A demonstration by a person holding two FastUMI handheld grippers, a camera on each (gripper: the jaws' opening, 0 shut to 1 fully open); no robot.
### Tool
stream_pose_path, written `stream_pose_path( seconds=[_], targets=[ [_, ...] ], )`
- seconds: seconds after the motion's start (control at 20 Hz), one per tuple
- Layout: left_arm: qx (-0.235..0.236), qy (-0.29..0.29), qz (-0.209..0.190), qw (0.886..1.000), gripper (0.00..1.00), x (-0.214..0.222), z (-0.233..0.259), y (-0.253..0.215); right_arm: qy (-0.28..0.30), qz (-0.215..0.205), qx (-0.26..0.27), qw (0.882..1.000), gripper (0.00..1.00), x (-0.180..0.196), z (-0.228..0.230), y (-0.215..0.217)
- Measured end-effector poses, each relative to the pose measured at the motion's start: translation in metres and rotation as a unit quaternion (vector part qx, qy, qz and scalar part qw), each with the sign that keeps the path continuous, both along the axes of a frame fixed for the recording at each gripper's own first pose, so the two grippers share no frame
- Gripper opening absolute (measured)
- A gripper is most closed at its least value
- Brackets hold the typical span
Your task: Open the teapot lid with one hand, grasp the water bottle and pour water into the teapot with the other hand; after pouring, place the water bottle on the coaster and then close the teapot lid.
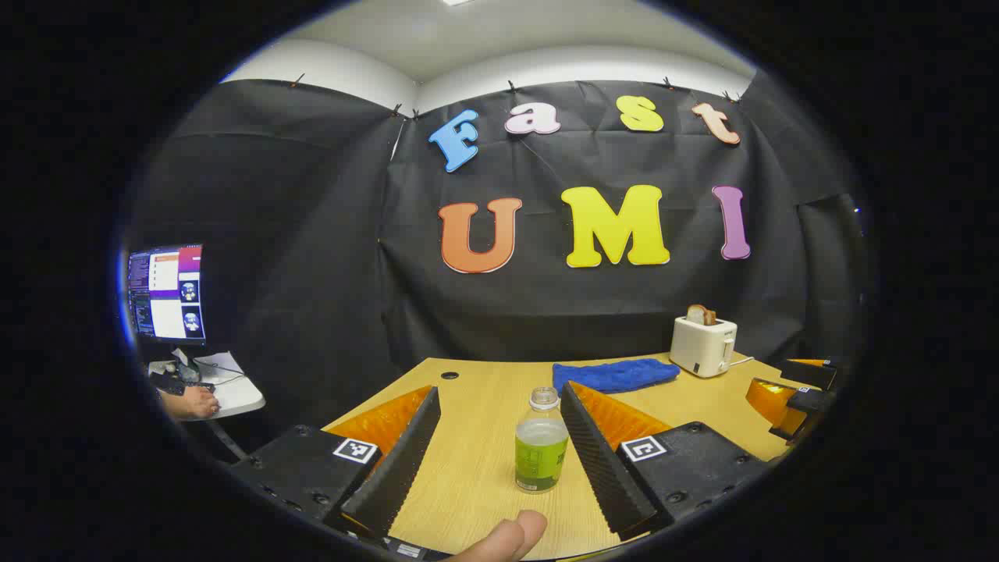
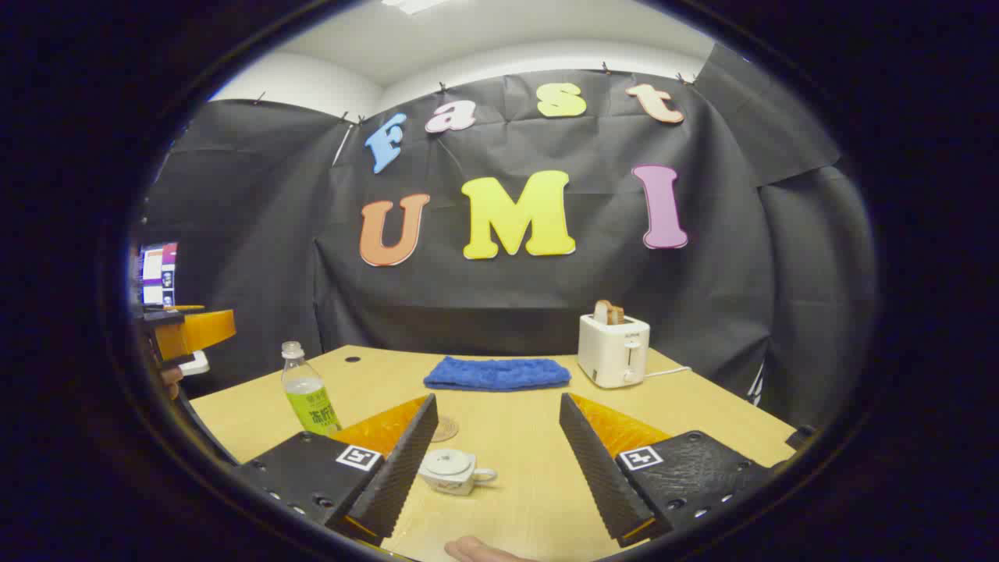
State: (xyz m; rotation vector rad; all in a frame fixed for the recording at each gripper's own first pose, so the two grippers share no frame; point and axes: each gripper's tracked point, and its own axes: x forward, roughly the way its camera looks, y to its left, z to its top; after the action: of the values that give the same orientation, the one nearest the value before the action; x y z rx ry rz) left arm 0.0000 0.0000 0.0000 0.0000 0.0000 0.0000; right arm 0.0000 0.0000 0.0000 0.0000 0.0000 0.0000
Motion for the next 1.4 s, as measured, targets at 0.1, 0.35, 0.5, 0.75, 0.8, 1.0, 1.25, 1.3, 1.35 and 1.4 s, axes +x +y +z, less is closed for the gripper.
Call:
stream_pose_path(
  seconds=[0.1,0.35,0.5,0.75,0.8,1.0,1.25,1.3,1.35,1.4],
  targets=[
    [-0.003,0.004,-0.007,1.0,0.97,0.006,-0.005,-0.001,-0.006,-0.015,-0.008,1.0,0.94,0.001,0.001,-0.006],
    [-0.002,0.005,0.0,1.0,0.97,0.009,-0.01,0.0,-0.002,0.008,-0.018,1.0,0.94,0.003,-0.004,0.004],
    [-0.007,0.012,-0.001,1.0,0.97,0.013,-0.014,-0.001,-0.002,0.008,-0.036,0.999,0.94,0.006,-0.009,0.011],
    [-0.005,0.022,0.002,1.0,0.98,0.017,-0.021,0.002,0.003,0.02,-0.034,0.999,0.95,0.012,-0.018,0.019],
    [-0.006,0.025,0.003,1.0,0.97,0.018,-0.023,0.002,0.002,0.023,-0.03,0.999,0.95,0.016,-0.019,0.021],
    [-0.008,0.032,0.004,0.999,0.97,0.019,-0.027,0.002,0.013,0.044,-0.015,0.999,0.95,0.044,-0.042,0.034],
    [-0.01,0.032,0.005,0.999,0.97,0.02,-0.028,0.004,0.037,0.071,-0.015,0.997,0.97,0.072,-0.073,0.053],
    [-0.009,0.032,0.005,0.999,0.97,0.02,-0.027,0.003,0.034,0.08,-0.017,0.996,0.93,0.074,-0.076,0.058],
    [-0.01,0.032,0.005,0.999,0.97,0.021,-0.028,0.003,0.032,0.094,-0.021,0.995,0.89,0.077,-0.079,0.064],
    [-0.01,0.032,0.004,0.999,0.97,0.021,-0.028,0.003,0.038,0.101,-0.028,0.994,0.82,0.078,-0.086,0.067]
  ],
)
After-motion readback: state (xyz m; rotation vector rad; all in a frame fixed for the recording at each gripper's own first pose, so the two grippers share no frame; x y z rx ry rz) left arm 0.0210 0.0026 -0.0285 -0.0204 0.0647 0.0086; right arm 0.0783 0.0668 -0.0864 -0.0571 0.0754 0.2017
